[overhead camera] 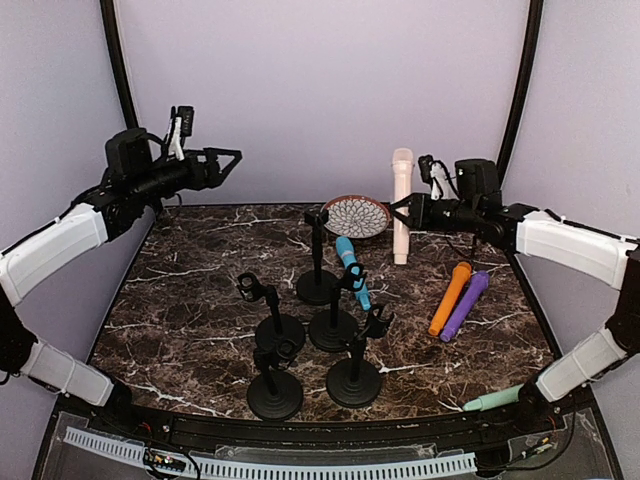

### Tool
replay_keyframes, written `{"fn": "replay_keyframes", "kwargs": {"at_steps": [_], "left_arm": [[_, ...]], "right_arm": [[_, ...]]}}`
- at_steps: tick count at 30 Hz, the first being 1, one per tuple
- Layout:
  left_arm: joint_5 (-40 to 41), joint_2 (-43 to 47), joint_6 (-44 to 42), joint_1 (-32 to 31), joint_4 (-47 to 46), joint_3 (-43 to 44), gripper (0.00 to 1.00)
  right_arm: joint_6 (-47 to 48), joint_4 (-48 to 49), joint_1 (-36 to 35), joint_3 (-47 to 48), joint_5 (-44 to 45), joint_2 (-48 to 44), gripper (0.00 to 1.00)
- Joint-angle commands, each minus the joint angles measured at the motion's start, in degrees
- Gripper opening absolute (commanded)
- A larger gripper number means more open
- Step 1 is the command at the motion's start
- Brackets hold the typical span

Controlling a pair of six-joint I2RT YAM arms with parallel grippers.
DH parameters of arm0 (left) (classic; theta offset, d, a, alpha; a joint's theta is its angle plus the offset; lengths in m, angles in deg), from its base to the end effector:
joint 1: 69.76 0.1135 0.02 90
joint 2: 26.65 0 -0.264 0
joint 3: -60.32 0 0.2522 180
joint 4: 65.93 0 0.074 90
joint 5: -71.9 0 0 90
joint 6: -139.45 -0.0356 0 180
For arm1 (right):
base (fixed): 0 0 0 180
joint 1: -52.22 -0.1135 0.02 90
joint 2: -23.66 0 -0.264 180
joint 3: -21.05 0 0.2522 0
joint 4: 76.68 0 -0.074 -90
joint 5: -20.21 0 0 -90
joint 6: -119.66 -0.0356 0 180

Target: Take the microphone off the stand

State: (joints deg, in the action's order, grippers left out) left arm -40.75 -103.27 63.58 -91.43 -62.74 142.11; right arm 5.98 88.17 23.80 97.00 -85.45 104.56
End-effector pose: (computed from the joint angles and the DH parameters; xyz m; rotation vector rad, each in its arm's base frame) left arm 0.2894 -0.1297 0.3968 0.4255 1.5360 -0.7940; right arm 0.2867 0.1661 0.3152 -0.2745 1.9884 0.8601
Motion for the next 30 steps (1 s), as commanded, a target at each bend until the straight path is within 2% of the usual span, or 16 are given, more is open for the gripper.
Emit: {"fn": "replay_keyframes", "kwargs": {"at_steps": [1,4,7,10,16,18,21,26,30], "left_arm": [[5.49,4.58,3.0,7.88,2.55,-11.27,0.95],[10.31,6.78,3.93,12.31,-0.56,-20.83,0.94],[13.36,7.52,4.33,13.79,-2.47,-25.77,0.94],[15.48,8.52,4.65,14.1,-5.18,-30.35,0.94],[17.49,11.32,4.28,14.26,-7.39,-35.5,0.95],[15.94,11.21,3.91,15.3,-7.82,-36.18,0.96],[14.09,10.24,3.69,18.0,-7.48,-36.65,0.96],[16.27,12.72,1.62,22.89,-12.51,-40.58,0.97],[26.31,16.34,-2.25,24.89,-13.94,-44.46,0.97]], "right_arm": [[-4.35,-5.37,-0.67,-4.94,6.67,4.03,0.13],[-6.09,-4.45,-0.62,-7.04,8.02,6.64,0.16],[-7.61,-3.83,-0.75,-7.56,8.19,10.2,0.19],[-8.74,-3.34,-0.75,-7.54,8.83,13.26,0.28],[-8.15,-5.62,-0.52,-5.64,11.63,15.15,0.61],[-7.39,-6.19,0.04,-5.0,12.04,14.88,0.72],[-6.03,-6.2,1.49,-4.43,12.05,13.45,0.84],[-2.04,-1.99,9.01,-7.25,13.71,7.23,0.93],[2.86,9.25,16.97,-14.32,15.15,-0.55,0.96]]}}
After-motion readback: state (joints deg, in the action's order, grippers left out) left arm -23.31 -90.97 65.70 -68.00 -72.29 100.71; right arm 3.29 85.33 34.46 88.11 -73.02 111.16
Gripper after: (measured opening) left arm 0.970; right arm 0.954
